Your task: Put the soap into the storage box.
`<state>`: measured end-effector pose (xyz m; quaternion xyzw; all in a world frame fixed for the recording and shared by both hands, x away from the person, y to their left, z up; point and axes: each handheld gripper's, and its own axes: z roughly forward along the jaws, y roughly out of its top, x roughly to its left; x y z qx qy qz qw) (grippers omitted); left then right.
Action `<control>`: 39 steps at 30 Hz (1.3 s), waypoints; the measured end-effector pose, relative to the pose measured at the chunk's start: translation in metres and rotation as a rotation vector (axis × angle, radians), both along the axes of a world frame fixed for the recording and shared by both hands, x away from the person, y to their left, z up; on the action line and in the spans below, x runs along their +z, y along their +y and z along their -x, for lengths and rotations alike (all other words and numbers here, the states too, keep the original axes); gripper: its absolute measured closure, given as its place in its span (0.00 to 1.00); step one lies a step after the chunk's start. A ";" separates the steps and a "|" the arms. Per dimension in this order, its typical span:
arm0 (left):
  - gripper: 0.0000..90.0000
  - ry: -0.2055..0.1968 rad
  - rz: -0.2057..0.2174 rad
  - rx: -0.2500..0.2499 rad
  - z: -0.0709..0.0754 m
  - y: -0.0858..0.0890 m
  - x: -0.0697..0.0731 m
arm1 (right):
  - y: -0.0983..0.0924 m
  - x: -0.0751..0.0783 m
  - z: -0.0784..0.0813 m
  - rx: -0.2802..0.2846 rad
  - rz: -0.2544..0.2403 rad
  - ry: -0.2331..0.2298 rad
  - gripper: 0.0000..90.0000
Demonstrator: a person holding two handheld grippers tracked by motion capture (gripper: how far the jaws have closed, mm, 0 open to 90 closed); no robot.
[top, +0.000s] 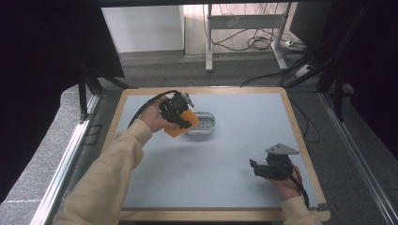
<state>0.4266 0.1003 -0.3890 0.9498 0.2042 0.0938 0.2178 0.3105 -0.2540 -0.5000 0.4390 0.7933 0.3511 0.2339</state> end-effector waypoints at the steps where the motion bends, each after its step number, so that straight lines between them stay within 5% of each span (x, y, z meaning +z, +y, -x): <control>1: 0.69 -0.001 -0.002 -0.001 -0.001 -0.001 0.000 | 0.000 0.000 0.000 0.000 0.000 -0.001 0.21; 17: 0.69 0.001 0.003 -0.052 -0.029 -0.014 -0.010 | 0.000 0.001 -0.001 0.004 0.006 -0.002 0.21; 39: 0.69 0.005 -0.128 -0.148 -0.063 -0.043 -0.015 | -0.001 0.000 -0.002 0.009 0.008 -0.007 0.21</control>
